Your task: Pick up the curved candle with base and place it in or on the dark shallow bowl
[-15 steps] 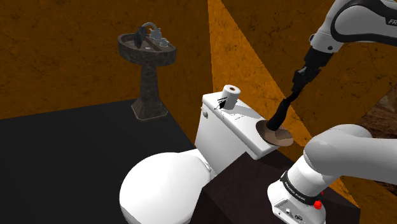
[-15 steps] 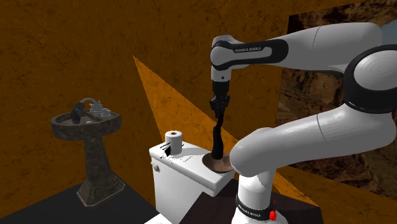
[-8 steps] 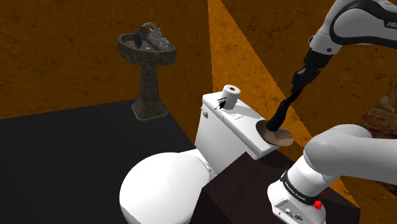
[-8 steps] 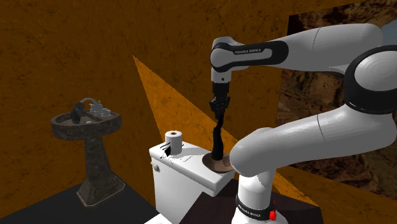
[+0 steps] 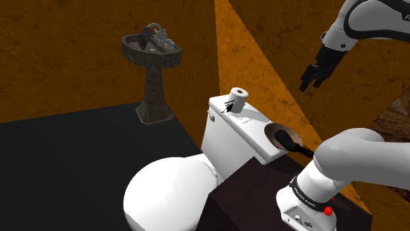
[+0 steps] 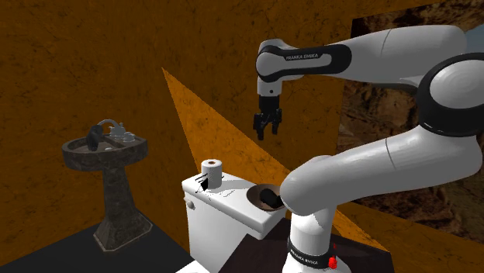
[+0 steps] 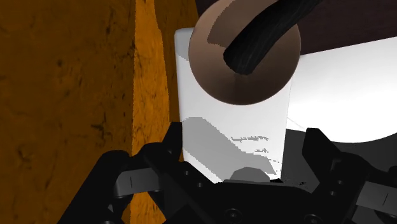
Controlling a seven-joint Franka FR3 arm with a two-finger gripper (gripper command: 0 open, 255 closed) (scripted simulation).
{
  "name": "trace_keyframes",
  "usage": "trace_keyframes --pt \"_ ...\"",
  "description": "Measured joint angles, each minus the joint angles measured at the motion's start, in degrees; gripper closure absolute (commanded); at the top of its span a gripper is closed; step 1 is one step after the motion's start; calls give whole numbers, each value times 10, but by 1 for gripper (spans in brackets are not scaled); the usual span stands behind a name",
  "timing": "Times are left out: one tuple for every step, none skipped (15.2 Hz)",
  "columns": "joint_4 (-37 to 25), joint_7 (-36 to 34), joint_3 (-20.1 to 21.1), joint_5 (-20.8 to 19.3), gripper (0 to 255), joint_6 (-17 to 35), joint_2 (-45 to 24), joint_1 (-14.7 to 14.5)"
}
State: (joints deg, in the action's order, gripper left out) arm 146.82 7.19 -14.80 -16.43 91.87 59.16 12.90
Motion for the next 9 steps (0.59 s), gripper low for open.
trace_keyframes --pt "-16 2 4 3 0 -17 2 0" --pt "-32 3 8 7 0 -31 -1 -1" --pt "-42 2 11 9 0 -38 -5 -3" --pt "-47 2 12 11 0 -41 -6 -3" --pt "-49 2 13 11 0 -42 -7 -4" --pt "-50 2 13 12 0 -43 -8 -4" --pt "-51 2 14 12 0 -43 -8 -4" --pt "-51 2 14 12 0 -43 -8 -4" --pt "-51 2 14 12 0 -43 -8 -4"
